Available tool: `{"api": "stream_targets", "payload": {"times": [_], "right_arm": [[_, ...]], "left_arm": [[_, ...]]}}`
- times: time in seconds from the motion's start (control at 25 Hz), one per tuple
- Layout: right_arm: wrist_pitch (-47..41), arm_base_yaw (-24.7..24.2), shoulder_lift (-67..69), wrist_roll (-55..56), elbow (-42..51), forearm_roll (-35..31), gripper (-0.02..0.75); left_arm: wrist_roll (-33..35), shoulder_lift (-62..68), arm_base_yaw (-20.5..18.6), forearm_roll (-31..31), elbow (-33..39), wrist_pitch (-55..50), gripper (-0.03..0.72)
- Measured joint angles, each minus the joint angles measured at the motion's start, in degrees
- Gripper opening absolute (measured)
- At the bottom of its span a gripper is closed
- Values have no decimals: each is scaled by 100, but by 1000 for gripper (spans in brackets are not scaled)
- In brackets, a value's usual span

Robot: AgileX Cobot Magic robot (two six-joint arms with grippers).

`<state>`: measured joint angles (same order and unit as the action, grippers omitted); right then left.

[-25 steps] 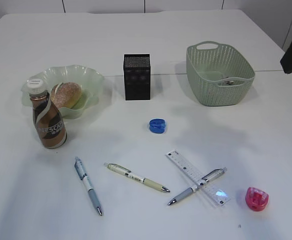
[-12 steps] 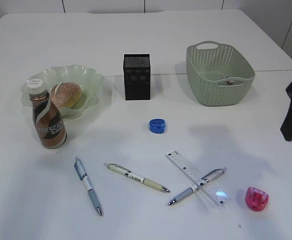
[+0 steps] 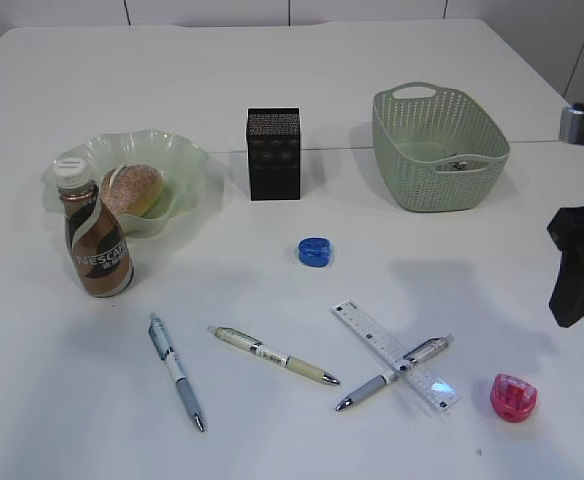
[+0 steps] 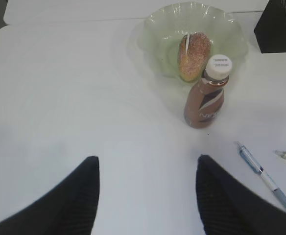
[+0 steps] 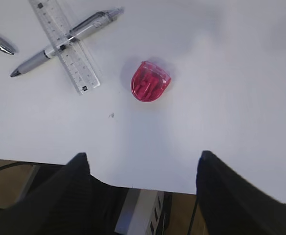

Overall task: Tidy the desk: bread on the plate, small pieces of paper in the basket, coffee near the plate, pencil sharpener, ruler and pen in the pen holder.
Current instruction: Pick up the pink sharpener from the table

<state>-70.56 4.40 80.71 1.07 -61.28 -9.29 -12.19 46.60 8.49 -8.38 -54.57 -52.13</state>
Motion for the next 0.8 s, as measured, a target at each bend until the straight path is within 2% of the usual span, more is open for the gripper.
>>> {"api": "stream_targets", "payload": {"times": [0.64,0.8], "right_arm": [[497,51,1351,149,0,-33,530],[970,348,1474,158,155,-40,530]], "left_arm": [[0,0,0,0,-9,-493,436],[0,0,0,0,-9,-502,436]]}}
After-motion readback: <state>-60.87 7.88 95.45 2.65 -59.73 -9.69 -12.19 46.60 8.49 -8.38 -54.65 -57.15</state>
